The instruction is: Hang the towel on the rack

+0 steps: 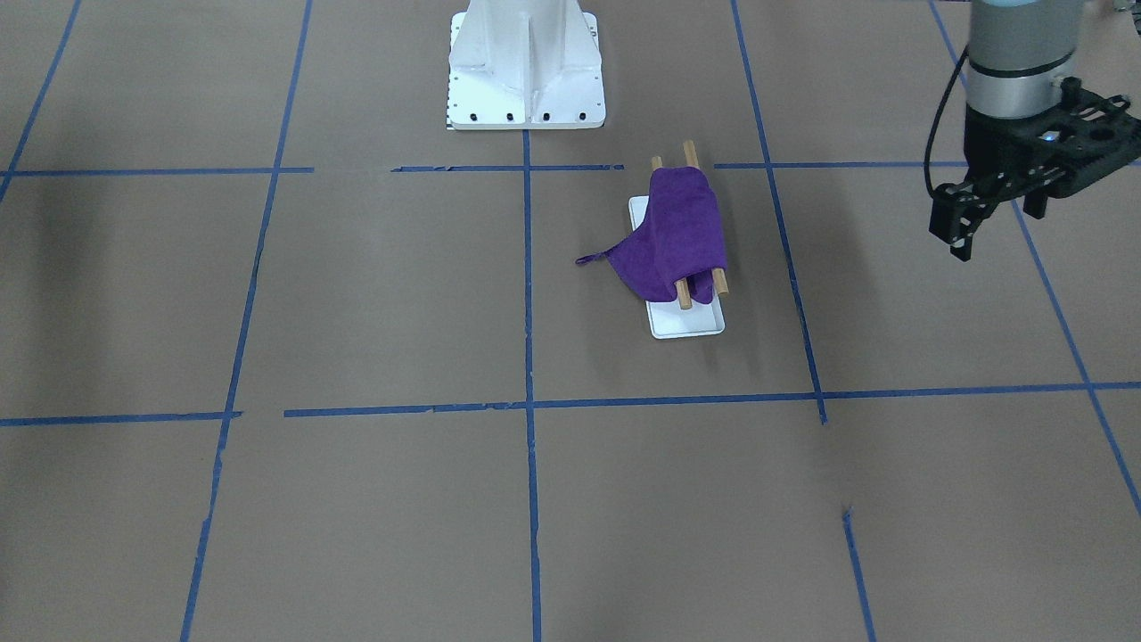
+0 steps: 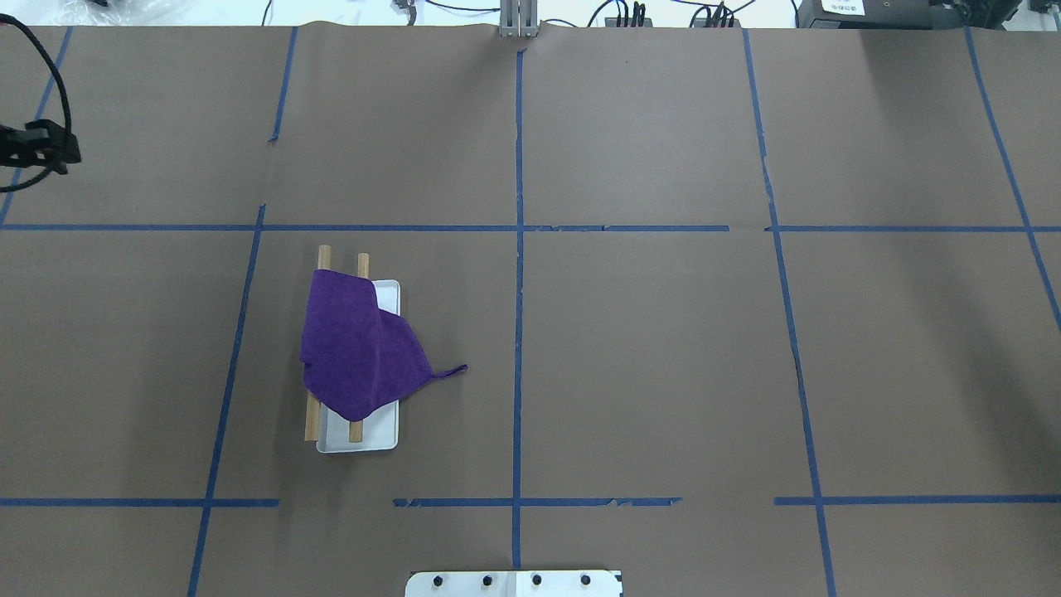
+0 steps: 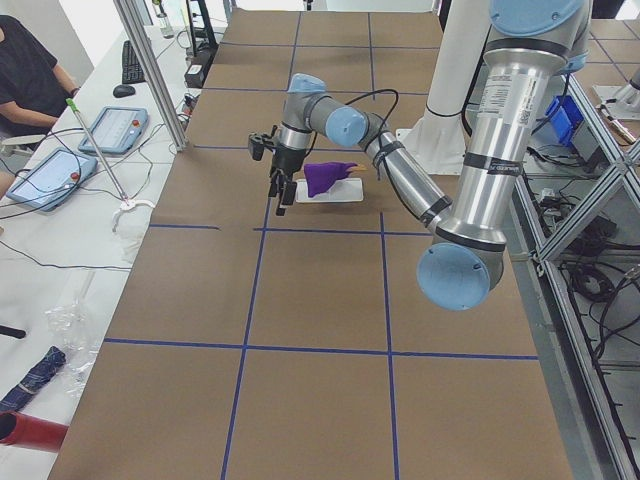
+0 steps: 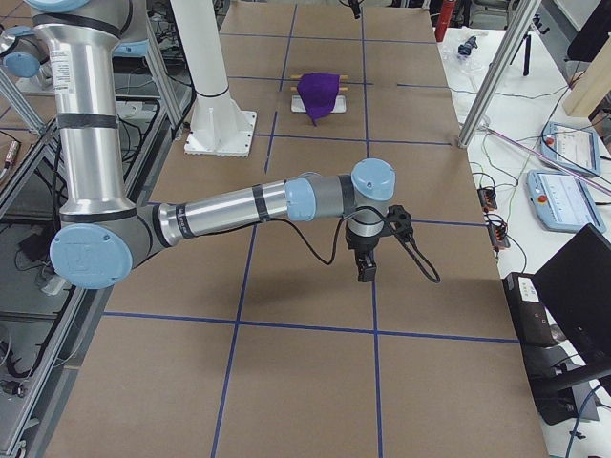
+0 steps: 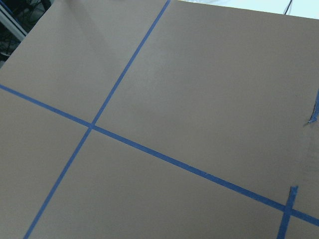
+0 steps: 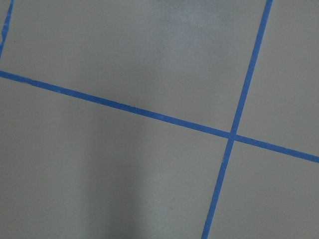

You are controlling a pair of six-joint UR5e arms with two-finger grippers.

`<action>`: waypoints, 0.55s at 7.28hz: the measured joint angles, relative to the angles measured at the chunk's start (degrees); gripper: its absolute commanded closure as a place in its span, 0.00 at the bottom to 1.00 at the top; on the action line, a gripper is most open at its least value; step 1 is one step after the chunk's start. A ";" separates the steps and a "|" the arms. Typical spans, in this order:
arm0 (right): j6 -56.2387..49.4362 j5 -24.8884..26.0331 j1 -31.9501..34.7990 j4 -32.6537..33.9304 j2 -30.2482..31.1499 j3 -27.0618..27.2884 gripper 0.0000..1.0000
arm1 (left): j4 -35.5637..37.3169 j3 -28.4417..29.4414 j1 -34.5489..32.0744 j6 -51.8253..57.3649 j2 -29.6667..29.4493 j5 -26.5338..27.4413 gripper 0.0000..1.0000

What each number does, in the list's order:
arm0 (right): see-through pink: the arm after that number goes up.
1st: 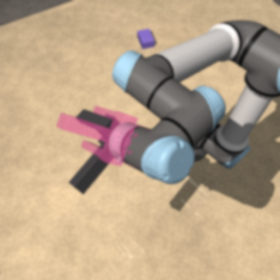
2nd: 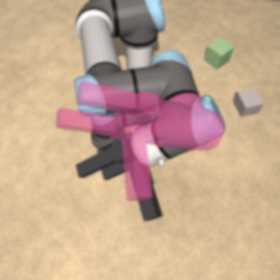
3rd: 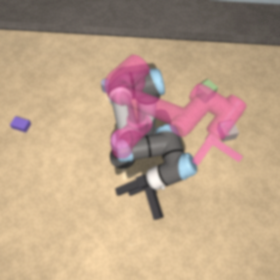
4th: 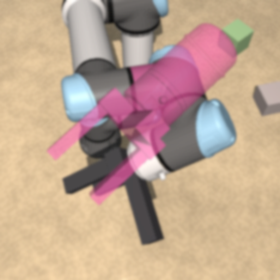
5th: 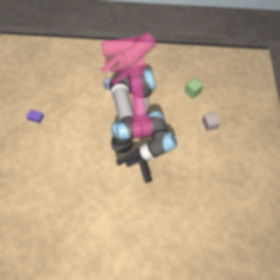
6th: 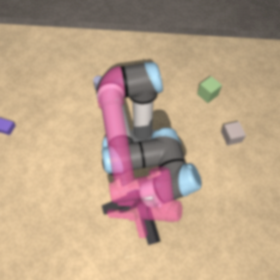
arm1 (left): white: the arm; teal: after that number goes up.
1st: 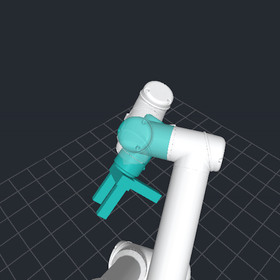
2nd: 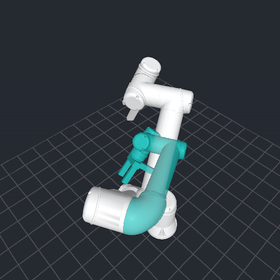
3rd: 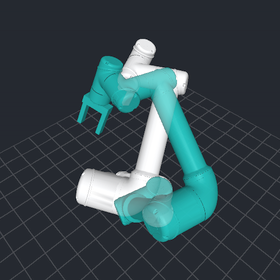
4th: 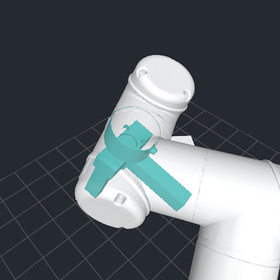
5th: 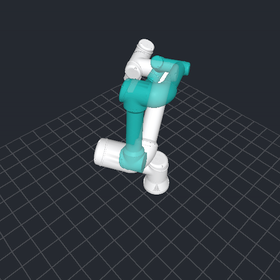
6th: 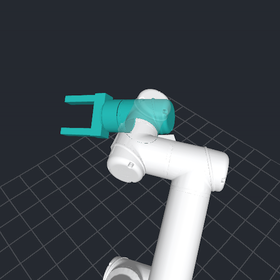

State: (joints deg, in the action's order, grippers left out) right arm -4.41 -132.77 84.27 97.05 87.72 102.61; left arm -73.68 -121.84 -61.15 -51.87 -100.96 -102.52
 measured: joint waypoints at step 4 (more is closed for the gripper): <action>0.14 -0.21 2.75 0.07 4.52 -1.43 0.00 | -11.84 13.65 -19.77 38.02 7.05 -18.28 0.00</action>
State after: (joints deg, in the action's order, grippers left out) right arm -4.26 -132.97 87.02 97.12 92.24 101.18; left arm -85.52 -108.19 -80.93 -13.85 -93.92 -120.81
